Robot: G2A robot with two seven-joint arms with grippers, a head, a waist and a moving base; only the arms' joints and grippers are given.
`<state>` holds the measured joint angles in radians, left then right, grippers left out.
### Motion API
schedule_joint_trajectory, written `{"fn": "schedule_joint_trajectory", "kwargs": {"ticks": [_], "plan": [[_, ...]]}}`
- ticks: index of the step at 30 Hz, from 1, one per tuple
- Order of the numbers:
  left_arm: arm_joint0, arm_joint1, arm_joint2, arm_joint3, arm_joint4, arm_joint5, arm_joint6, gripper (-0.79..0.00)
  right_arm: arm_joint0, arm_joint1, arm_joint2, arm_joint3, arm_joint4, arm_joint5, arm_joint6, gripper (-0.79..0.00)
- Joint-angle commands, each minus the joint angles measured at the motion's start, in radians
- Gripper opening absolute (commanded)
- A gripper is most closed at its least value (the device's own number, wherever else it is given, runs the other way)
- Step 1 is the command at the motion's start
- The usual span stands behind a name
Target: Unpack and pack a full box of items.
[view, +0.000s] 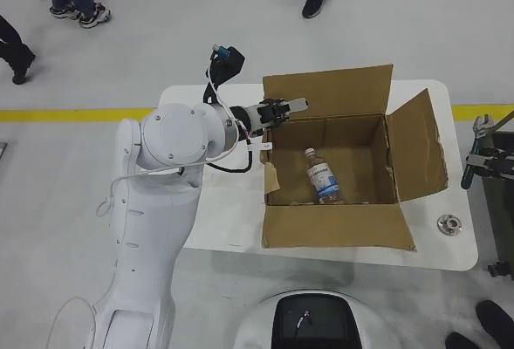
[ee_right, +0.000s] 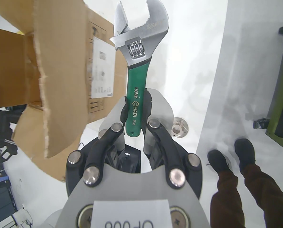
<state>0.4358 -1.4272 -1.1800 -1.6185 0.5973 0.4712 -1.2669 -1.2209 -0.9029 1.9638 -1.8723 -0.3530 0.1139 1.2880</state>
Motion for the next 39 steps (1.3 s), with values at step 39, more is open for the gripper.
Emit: {"fn": "schedule_joint_trajectory", "kwargs": {"ticks": [39], "plan": [[0.090, 0.046, -0.127, -0.083, 0.237, 0.072, 0.074, 0.000, 0.476, -0.030, -0.862, 0.149, -0.143, 0.132, -0.147, -0.785]]}}
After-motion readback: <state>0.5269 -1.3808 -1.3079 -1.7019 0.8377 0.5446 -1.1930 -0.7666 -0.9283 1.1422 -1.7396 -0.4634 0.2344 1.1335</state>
